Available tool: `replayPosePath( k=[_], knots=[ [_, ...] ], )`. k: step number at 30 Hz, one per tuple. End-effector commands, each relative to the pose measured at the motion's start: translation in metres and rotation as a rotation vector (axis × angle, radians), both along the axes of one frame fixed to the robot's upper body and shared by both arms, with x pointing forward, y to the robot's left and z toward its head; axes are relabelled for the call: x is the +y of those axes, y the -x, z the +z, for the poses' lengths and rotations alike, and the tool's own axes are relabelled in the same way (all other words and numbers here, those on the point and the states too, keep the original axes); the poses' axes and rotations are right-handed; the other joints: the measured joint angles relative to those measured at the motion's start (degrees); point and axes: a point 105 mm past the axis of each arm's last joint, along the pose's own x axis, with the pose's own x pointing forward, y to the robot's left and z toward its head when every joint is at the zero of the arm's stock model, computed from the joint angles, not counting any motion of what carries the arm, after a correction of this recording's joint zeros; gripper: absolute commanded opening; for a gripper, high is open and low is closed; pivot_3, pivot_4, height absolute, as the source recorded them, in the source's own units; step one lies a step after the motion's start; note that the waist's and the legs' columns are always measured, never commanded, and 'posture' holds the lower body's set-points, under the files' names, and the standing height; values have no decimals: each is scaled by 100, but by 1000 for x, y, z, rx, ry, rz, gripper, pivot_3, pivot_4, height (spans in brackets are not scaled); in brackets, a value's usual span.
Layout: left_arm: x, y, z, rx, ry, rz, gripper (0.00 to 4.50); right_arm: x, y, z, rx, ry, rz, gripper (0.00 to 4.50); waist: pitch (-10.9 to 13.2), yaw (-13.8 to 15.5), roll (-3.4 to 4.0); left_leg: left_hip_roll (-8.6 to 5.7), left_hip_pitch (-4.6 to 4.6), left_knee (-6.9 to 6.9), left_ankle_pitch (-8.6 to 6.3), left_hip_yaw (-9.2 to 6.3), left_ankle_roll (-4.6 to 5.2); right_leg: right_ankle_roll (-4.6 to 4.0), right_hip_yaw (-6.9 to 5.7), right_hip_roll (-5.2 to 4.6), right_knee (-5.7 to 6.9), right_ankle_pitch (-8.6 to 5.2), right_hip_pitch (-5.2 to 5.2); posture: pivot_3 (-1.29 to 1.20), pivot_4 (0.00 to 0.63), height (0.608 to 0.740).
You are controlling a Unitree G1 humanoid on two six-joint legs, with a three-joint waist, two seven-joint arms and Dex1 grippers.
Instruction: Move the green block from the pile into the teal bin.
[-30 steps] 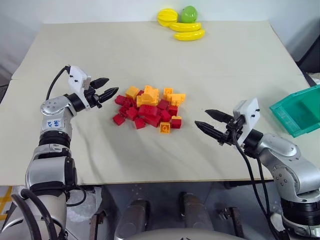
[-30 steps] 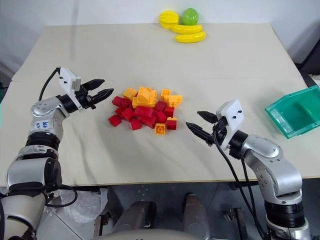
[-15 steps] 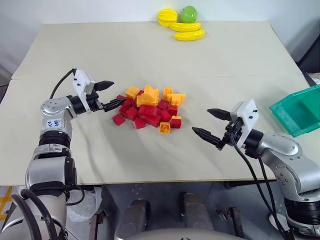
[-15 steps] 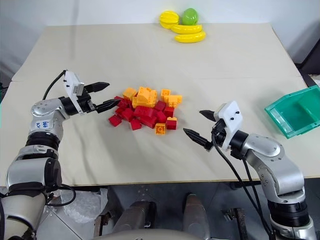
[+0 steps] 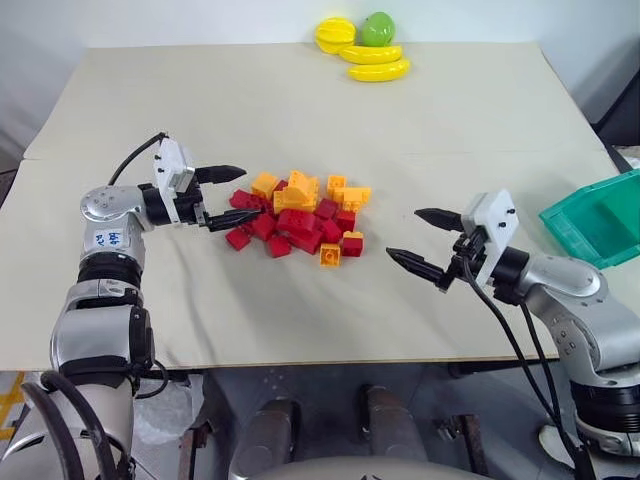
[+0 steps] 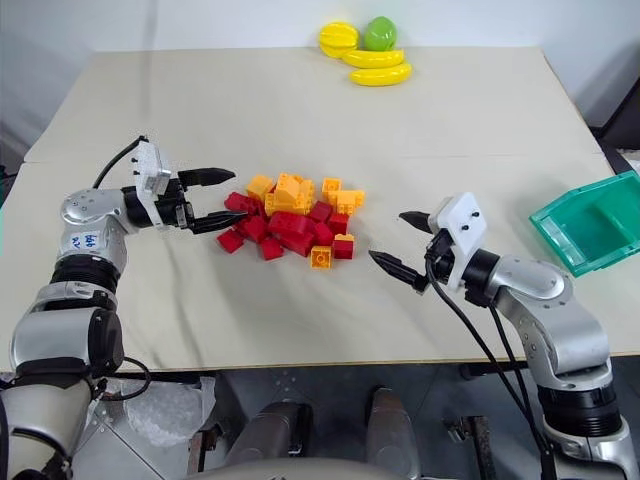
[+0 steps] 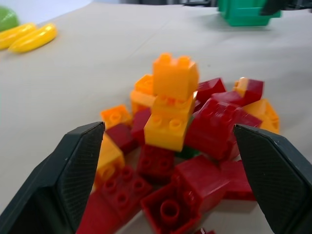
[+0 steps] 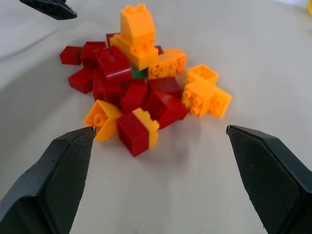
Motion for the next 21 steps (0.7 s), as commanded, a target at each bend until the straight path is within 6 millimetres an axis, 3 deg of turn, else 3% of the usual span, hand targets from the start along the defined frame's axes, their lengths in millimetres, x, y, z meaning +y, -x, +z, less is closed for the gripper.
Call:
replayPosePath(
  k=[1, 7, 10, 21],
  knots=[
    [-5, -1, 5, -3, -32, -30, 4476, 1, 2, 8, -43, 11, 26, 4500, 0, 0, 0, 0, -1, 1, 0, 0, 0, 0, 0, 0, 1, 0, 0, 0, 150, 740],
    [-6, -3, 17, -36, 25, -31, 4476, 1, 0, 11, -66, 4, 20, 4500, 1, -2, -1, 0, -3, 14, -2, 0, 3, 0, 0, 0, 7, 0, 1, 0, 150, 740],
    [-4, -1, 16, -10, 9, -42, 3923, 0, 0, 12, -77, -2, 12, 4500, 1, -5, -1, 0, -3, 15, -2, 0, 3, 1, 0, 0, 9, 0, 0, 0, 150, 740],
    [3, -5, 17, -7, -16, 5, 633, -1, -1, 13, -95, -10, 11, 4500, 1, -1, -2, 0, -4, 26, -3, 0, 5, 1, 0, 0, 15, 0, 1, 0, 150, 740]
  ],
)
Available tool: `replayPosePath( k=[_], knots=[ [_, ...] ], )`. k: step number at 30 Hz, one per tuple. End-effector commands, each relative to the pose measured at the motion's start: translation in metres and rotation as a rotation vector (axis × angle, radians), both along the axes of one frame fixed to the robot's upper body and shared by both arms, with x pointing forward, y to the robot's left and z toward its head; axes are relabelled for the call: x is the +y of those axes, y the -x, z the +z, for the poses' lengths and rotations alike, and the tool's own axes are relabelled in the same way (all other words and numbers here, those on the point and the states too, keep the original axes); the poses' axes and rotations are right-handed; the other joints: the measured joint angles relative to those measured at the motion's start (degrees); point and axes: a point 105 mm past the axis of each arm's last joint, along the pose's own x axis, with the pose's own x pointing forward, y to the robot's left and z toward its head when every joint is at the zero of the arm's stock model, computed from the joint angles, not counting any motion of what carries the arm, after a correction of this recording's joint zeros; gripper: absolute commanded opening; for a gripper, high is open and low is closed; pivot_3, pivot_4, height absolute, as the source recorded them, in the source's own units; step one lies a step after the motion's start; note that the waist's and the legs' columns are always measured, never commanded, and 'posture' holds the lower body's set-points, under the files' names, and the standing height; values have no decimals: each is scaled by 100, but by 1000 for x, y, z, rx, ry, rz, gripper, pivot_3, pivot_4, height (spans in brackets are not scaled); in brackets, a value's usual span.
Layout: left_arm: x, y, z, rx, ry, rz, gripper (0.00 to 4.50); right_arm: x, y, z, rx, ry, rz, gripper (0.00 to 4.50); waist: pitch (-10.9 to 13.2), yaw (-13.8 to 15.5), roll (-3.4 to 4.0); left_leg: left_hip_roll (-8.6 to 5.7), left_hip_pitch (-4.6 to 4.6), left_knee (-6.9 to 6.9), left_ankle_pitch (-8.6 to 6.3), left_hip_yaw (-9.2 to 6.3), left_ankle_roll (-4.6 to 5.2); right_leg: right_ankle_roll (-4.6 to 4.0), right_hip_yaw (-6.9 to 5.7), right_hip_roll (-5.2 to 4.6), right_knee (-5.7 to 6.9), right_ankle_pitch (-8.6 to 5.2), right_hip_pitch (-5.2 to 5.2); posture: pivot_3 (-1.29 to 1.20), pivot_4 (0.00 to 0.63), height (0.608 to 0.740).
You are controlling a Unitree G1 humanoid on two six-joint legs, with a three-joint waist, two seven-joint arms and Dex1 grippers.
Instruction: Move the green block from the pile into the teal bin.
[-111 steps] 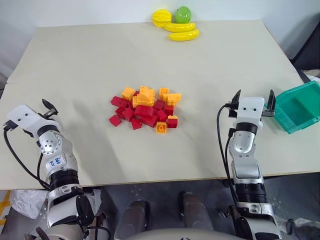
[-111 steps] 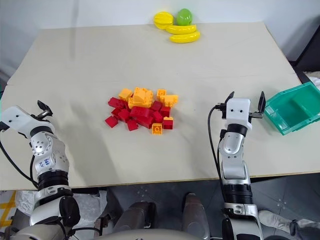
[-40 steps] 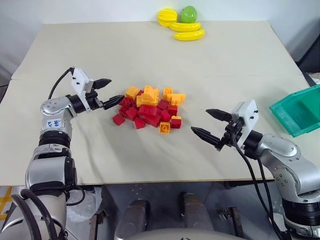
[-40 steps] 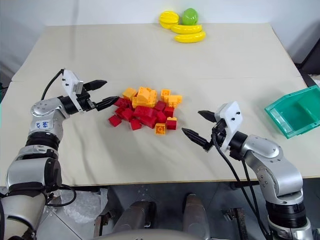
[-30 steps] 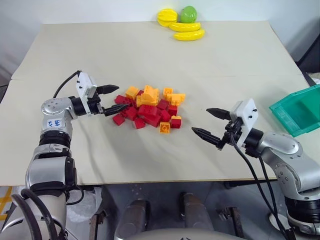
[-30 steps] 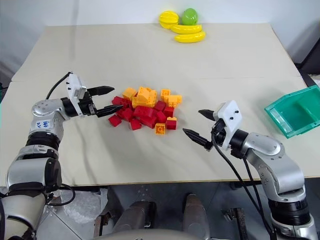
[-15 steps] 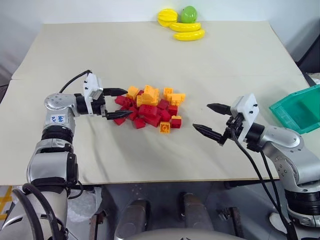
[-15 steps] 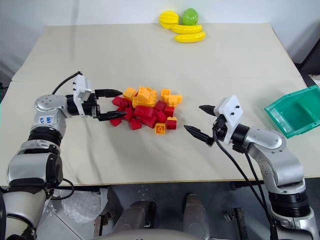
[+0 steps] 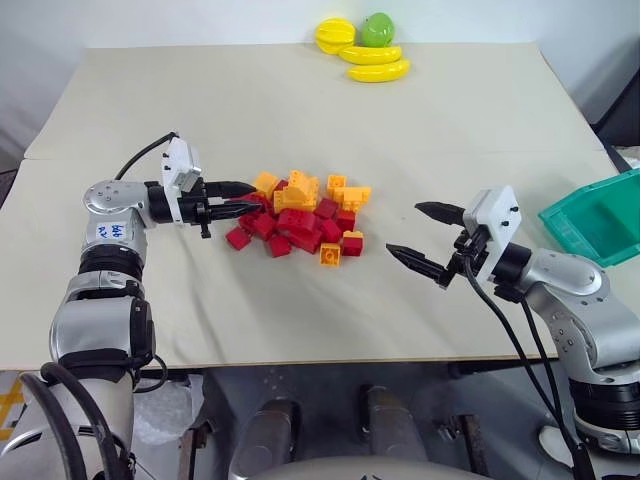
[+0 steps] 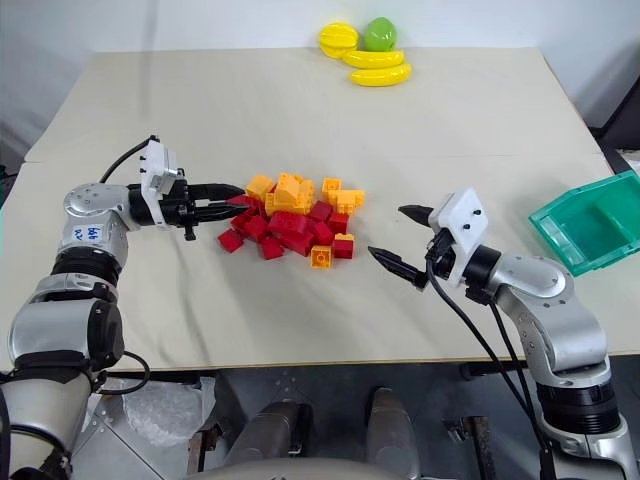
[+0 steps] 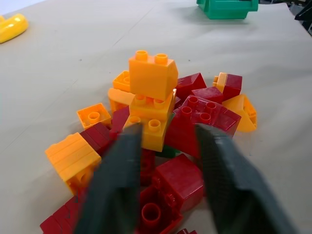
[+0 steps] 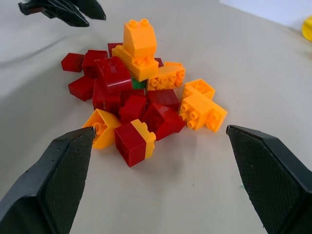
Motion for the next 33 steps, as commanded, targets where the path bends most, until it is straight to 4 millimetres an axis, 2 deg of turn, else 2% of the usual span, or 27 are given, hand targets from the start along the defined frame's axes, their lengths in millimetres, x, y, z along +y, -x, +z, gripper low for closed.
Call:
replayPosePath(
  k=[1, 2, 8, 13, 17, 20, 22, 25, 27, 33],
  knots=[
    [5, -4, 16, -49, -4, 29, 343, -2, -1, 10, -45, -17, -1, 4500, 0, 0, 0, 0, 0, 1, 0, 0, 0, 0, 0, 0, 1, 0, 0, 0, 150, 740],
    [4, -6, 14, -54, -9, 47, 24, -3, -1, 9, -45, -16, -2, 4500, 0, -1, 0, 0, 0, 2, 0, 0, 0, 0, 0, 0, 1, 0, 0, 0, 150, 740],
    [-13, -35, 0, -79, -113, 233, 8, -4, -3, 10, -64, -21, -17, 4500, 1, 39, -1, -1, -1, 12, 0, -1, 1, 2, 1, 0, 5, 1, 3, 0, 150, 740],
    [-36, -45, -4, -97, -111, 268, 8, -6, -1, 10, -67, -23, -32, 4500, 1, 73, -2, -4, -7, 19, -3, -1, 5, 7, 3, 0, 2, 4, 3, 0, 150, 740],
    [-56, -42, -14, -69, -104, 203, 8, -7, 1, 9, -67, -23, -41, 4500, 2, 83, -3, -4, -8, 19, -3, 1, 5, 8, 3, 0, 1, 4, 2, 0, 150, 740],
    [-83, -24, -24, -25, -82, 8, 8, -8, 3, 9, -69, -24, -50, 4500, 2, 100, -3, -4, -8, 20, -3, 2, 5, 8, 2, 0, 1, 4, 2, 0, 150, 740],
    [-94, -10, -24, 0, -52, -128, 8, -8, 4, 10, -69, -25, -55, 4500, 2, 121, -3, -5, -10, 22, -3, 5, 6, 8, 2, 0, 0, 5, 3, 0, 150, 740],
    [-97, 3, -22, 20, -32, -246, 8, -9, 5, 9, -68, -25, -57, 4500, 2, 100, -3, -4, -10, 24, -5, 9, 8, 10, 3, 0, -1, 5, 2, 0, 150, 740],
    [-96, 5, -21, 20, -32, -264, 8, -8, 5, 9, -67, -25, -57, 4500, 2, 98, -3, -2, -10, 24, -5, 8, 8, 9, 3, 0, 2, 5, 1, 0, 150, 740],
    [-75, -14, -1, -38, 46, -72, 8, -6, 4, 9, -67, -23, -43, 4500, 2, 100, -3, -2, -10, 28, -5, 6, 9, 10, 4, 0, 2, 6, 2, 0, 150, 740]
  ],
)
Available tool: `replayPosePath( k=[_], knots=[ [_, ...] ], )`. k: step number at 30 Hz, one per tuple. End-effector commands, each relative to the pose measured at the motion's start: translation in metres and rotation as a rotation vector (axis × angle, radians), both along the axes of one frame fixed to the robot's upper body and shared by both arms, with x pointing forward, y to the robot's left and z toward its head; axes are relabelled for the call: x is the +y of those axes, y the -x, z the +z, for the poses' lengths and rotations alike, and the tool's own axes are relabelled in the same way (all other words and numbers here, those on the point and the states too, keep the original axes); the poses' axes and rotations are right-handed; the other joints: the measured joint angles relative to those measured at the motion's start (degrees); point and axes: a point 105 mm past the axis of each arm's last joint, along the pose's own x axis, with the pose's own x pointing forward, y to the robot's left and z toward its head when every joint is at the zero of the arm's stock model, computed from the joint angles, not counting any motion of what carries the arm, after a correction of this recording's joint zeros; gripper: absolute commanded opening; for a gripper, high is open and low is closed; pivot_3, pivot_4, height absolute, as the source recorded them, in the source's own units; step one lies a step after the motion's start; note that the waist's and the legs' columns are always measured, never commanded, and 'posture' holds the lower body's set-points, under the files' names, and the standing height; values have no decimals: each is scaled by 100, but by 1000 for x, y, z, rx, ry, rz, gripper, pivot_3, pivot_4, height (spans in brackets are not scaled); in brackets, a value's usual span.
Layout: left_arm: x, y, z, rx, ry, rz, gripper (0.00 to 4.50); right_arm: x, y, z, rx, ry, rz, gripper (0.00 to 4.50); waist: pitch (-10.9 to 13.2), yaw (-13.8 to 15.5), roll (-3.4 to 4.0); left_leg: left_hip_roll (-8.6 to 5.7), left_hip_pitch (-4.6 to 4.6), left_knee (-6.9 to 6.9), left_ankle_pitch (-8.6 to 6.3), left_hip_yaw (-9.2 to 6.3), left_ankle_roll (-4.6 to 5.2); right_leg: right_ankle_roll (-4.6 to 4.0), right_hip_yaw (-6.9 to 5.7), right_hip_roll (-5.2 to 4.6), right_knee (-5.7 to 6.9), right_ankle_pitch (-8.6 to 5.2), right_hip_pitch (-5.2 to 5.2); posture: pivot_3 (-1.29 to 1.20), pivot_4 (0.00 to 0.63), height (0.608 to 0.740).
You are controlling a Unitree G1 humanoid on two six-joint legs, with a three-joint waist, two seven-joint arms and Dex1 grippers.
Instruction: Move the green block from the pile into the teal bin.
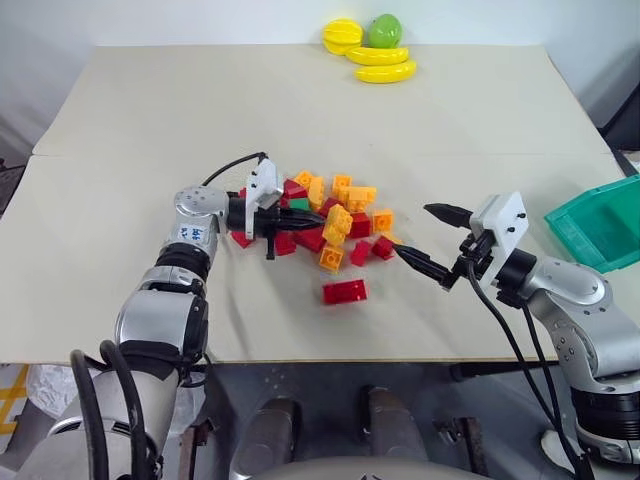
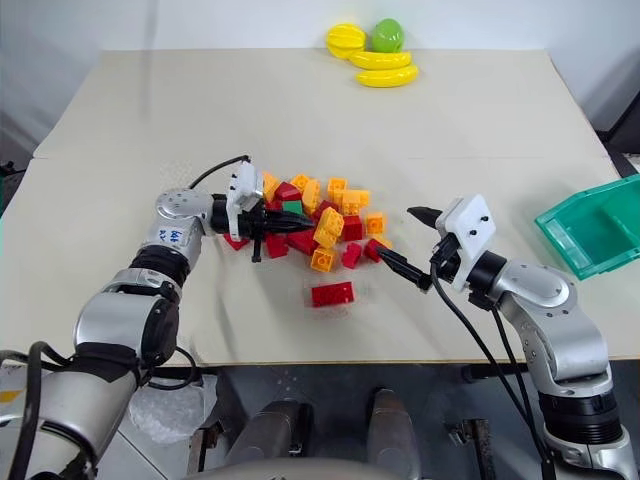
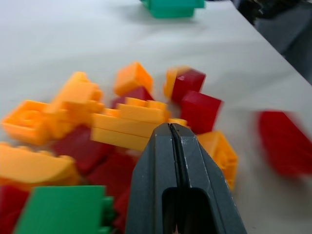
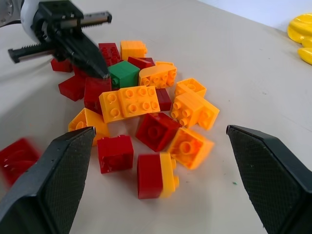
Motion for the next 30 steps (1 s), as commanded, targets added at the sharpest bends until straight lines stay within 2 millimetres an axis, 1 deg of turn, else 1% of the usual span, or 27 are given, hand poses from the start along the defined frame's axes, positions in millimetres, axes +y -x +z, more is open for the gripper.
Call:
replayPosePath(
  k=[1, 5, 8, 12, 17, 19, 21, 25, 27, 30],
  knots=[
    [22, -14, 25, -67, 71, 139, 8, 2, 3, 14, -52, -8, 21, 4500, 0, -10, 0, 0, 0, 0, 0, 0, 0, 0, 1, 0, 0, 0, -1, 0, 150, 740],
    [40, -20, 29, -69, 64, 229, 8, 2, 2, 14, -52, -3, 32, 4500, 0, 0, 0, 0, 0, 0, 0, -1, 0, 0, 1, 0, 0, 0, -1, 0, 150, 740],
    [66, -18, 27, -28, 28, 294, 572, 1, 1, 15, -53, 5, 41, 4500, 0, 5, 0, -1, 0, 0, 0, -1, 0, 1, 1, 0, -1, 0, 0, 0, 150, 740],
    [106, -2, 30, 4, 30, 354, 1810, -1, 0, 14, -37, 10, 68, 4500, 0, -107, 1, 3, 1, -6, 0, -3, 0, 1, 2, 0, 0, 0, -3, 0, 150, 740],
    [139, 15, 29, 13, -9, 444, 3303, -4, 4, 9, -3, 28, 124, 4500, 0, -110, 1, 4, 1, -3, -1, -8, -1, 0, 3, -1, 0, 0, -2, 0, 150, 740],
    [143, 22, 28, 22, -22, 455, 3957, -5, 6, 8, 7, 34, 143, 4500, 0, -99, 1, 6, 1, -4, -1, -9, -1, 0, 4, -5, 0, 0, -2, 0, 150, 740],
    [146, 30, 27, 27, -32, 458, 4464, -5, 4, 9, 1, 35, 150, 4500, 0, -98, 1, 9, 1, -3, -1, -11, -1, 0, 4, -9, 0, 0, -1, 0, 150, 740],
    [139, 37, 29, 18, -27, 454, 4464, -3, -1, 13, -16, 27, 153, 4500, 0, -88, 1, 22, 1, -2, -1, -12, -1, 0, 5, -11, -1, 0, 0, 0, 150, 740],
    [127, 34, 29, -10, -48, 435, 4464, -1, -3, 14, -24, 23, 154, 4500, 0, -86, 1, 23, 1, -2, -1, -12, -1, 0, 5, -11, -1, 0, 0, 0, 150, 740],
    [103, 27, 33, -52, -54, 381, 4464, 1, -5, 15, -32, 21, 154, 4500, 0, -63, 1, 21, 1, -2, -1, -11, -1, 0, 5, -11, -2, 0, 0, 0, 150, 740]
  ],
)
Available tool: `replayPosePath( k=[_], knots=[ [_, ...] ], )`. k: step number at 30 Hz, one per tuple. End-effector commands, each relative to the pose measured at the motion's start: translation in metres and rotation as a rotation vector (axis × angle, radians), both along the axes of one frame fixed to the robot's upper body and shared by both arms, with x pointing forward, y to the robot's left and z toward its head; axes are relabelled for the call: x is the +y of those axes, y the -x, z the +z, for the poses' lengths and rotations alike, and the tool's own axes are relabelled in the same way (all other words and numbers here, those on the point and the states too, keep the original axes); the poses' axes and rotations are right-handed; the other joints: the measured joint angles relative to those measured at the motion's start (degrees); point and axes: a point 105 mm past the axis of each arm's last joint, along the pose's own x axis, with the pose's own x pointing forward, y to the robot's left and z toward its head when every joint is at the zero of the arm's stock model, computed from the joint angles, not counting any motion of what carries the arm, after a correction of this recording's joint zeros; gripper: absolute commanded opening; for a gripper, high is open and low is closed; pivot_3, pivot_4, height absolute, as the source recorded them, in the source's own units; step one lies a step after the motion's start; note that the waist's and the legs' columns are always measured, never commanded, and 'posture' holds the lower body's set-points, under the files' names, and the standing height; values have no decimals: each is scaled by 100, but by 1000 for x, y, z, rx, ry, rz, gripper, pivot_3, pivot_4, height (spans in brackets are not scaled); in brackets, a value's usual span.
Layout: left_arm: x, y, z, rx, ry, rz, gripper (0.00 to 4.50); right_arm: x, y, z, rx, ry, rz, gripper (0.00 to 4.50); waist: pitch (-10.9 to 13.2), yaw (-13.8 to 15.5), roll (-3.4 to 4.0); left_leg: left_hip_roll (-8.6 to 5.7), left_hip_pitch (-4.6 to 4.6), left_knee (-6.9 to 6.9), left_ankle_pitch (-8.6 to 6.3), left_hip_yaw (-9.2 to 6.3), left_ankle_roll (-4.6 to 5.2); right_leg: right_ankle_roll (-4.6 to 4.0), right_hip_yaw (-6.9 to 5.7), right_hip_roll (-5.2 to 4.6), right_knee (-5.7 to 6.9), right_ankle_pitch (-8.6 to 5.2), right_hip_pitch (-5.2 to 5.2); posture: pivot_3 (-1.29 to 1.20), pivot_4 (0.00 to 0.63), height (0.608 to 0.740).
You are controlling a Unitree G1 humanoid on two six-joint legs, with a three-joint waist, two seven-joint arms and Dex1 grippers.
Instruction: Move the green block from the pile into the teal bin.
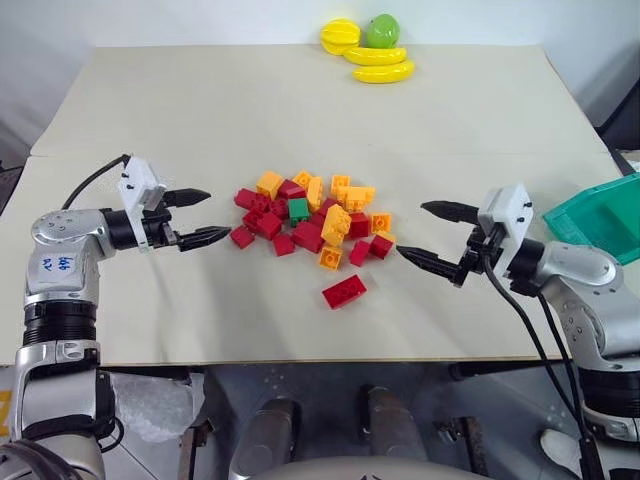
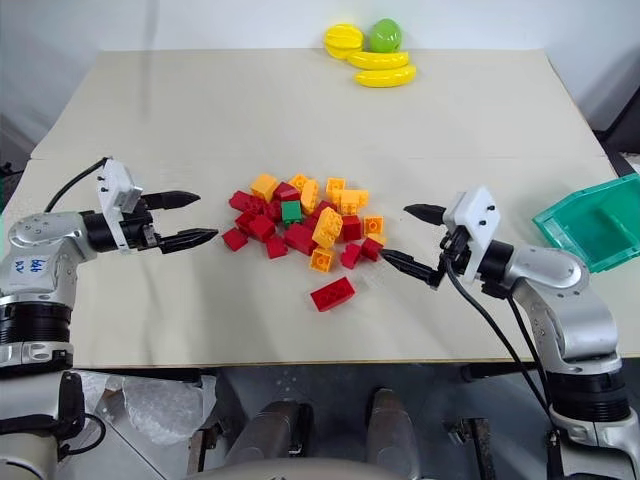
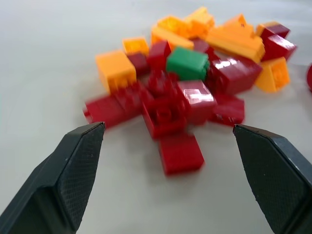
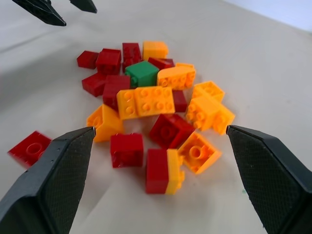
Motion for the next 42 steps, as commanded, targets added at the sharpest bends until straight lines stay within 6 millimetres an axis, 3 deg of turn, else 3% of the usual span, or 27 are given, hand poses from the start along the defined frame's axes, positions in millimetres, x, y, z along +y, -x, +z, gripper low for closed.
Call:
replayPosePath(
  k=[1, 10, 22, 28, 36, 39, 42],
  knots=[
    [-29, -9, 15, -84, -30, -64, 4464, 5, 0, 8, -48, -15, 18, 4500, 0, 33, 0, -1, 0, 0, 0, 0, 0, 0, 0, 0, 0, 0, 0, 0, 150, 740],
    [-100, -49, -1, -27, -278, -199, 4464, 6, 2, 6, -66, -34, -31, 4500, 0, 119, -1, -30, -2, 3, 0, 7, 1, 1, -3, 2, -2, 1, 1, 0, 150, 740],
    [-94, -62, -22, 98, -603, -211, 4464, -1, 14, 2, -75, -54, -131, 4500, 0, 94, -1, -28, 4, 6, -6, 19, 11, 6, -1, 4, -4, 3, 8, 0, 150, 740],
    [-91, -61, -23, 145, -623, -212, 4464, -3, 16, -1, -72, -56, -152, 4500, 1, 101, -3, -28, 12, 6, -8, 26, 16, 6, 6, 4, 2, 3, 10, 0, 150, 740],
    [-109, -59, -29, 120, -626, -264, 4464, 0, 10, 2, -79, -61, -146, 4500, 1, 85, -3, -27, 12, 6, -8, 27, 17, 8, 8, 5, -1, 4, 9, 0, 150, 740],
    [-114, -59, -28, 87, -620, -280, 3907, 0, 9, 3, -83, -60, -145, 4500, 2, 95, -3, -27, 12, 6, -8, 26, 17, 9, 8, 5, -2, 4, 9, 0, 150, 740],
    [-110, -60, -27, 95, -611, -270, 3012, -1, 10, 3, -83, -56, -148, 4500, 2, 89, -3, -27, 10, 6, -9, 27, 18, 9, 8, 5, -3, 4, 8, 0, 150, 740]
  ],
)
